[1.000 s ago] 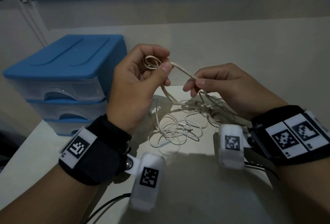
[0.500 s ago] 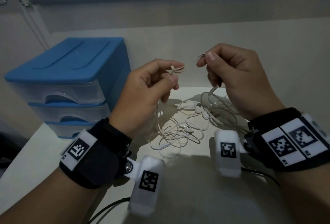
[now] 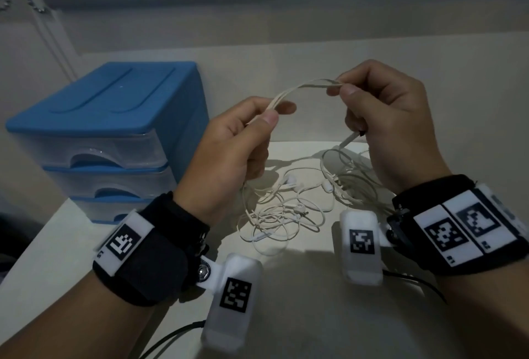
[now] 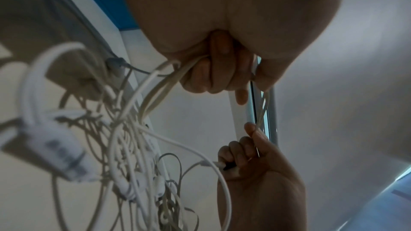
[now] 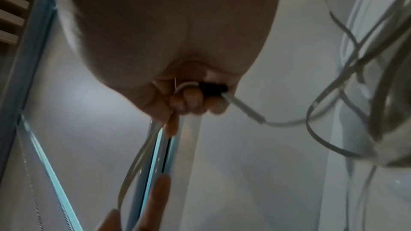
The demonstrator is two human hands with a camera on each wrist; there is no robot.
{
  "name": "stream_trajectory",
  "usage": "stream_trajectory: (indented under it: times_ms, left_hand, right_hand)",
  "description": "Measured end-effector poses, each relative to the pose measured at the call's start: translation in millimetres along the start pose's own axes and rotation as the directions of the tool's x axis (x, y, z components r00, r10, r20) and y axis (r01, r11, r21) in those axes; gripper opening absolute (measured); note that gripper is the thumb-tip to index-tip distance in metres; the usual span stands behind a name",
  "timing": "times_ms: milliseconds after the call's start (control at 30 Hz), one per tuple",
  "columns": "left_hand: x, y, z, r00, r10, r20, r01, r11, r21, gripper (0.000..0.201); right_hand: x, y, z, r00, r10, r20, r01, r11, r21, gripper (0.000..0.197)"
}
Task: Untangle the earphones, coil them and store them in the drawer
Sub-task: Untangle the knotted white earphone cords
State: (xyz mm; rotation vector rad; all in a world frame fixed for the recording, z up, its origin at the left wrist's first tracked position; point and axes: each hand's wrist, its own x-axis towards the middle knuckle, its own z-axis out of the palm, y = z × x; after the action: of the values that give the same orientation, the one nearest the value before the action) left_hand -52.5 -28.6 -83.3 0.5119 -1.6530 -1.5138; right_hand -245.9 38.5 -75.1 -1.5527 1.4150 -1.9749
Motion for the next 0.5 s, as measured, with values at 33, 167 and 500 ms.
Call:
stream_trajectory:
  times_ms: [33, 167, 500]
  left_hand:
    - [-0.3, 1.0, -0.2, 1.0, -0.013, 0.022, 0.013, 1.0, 0.002, 0.027]
    - [0.6, 4.6, 0.0, 0.994, -0.026, 0.103, 0.026, 1.0, 0.006, 0.041]
    - [1.2, 0.1, -1.7, 0.997, 0.044, 0.062, -0.048, 0.997, 0.061, 0.025]
  right_hand:
    - [-0.8, -1.8, 0.6, 0.999, 0.004, 0.036, -0.005, 1.0, 0.031, 0.015]
    - [-4.6, -6.7, 3.1, 0.976, 0.001, 0.217, 0.003, 1.0, -0.018, 0.014]
    - [-9.8, -11.6, 6.1, 0.912, 0.03, 0.409, 0.035, 0.988, -0.151, 0.015]
